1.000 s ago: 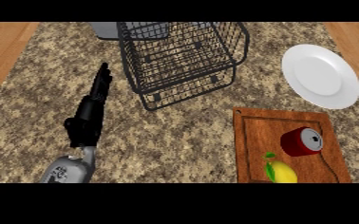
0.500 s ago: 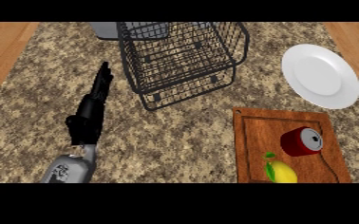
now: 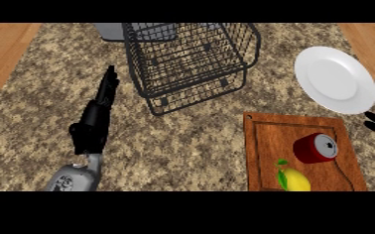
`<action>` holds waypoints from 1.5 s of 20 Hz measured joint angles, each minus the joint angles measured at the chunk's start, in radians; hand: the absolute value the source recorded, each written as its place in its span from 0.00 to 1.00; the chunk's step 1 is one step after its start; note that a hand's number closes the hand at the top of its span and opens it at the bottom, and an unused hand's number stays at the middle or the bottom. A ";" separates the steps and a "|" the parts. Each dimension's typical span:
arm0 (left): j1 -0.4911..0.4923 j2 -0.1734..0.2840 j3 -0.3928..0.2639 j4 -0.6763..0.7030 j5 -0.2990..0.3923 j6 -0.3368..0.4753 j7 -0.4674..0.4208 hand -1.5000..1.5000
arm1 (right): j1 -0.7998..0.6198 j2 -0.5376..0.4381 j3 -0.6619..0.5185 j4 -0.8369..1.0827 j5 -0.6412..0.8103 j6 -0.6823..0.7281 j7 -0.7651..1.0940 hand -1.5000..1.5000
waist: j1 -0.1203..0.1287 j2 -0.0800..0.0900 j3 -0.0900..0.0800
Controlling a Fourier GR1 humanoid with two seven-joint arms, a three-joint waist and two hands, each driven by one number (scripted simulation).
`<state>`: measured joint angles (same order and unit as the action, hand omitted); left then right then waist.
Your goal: Pick the can from the cutting board and place it in the tiered basket
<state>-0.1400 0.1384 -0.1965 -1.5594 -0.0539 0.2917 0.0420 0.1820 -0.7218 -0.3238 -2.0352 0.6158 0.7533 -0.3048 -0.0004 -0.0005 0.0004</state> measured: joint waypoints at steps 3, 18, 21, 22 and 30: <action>0.008 -0.009 0.010 0.007 -0.007 -0.011 -0.012 0.50 | 0.010 0.036 0.019 0.018 0.065 -0.038 -0.015 0.00 | -0.001 0.000 0.000; 0.008 -0.041 0.050 0.000 -0.042 -0.051 -0.004 0.50 | -0.057 0.096 0.060 0.246 0.198 -0.112 -0.118 0.00 | 0.000 0.000 0.000; 0.005 -0.038 0.071 0.013 -0.040 -0.067 -0.020 0.50 | -0.045 0.124 0.078 0.243 0.216 -0.130 -0.132 0.00 | -0.001 0.000 0.000; 0.016 -0.049 0.061 0.008 -0.050 -0.061 -0.026 0.50 | -0.052 0.127 0.081 0.257 0.220 -0.133 -0.138 0.00 | -0.001 0.000 0.000; 0.019 -0.061 0.073 -0.014 -0.070 -0.075 0.001 0.50 | -0.068 0.153 0.106 0.265 0.241 -0.119 -0.128 0.00 | -0.001 0.000 -0.001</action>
<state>-0.1213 0.0776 -0.1238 -1.5734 -0.1242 0.2170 0.0430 0.1141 -0.5684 -0.2175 -1.7702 0.8571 0.6342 -0.4327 -0.0011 -0.0004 -0.0003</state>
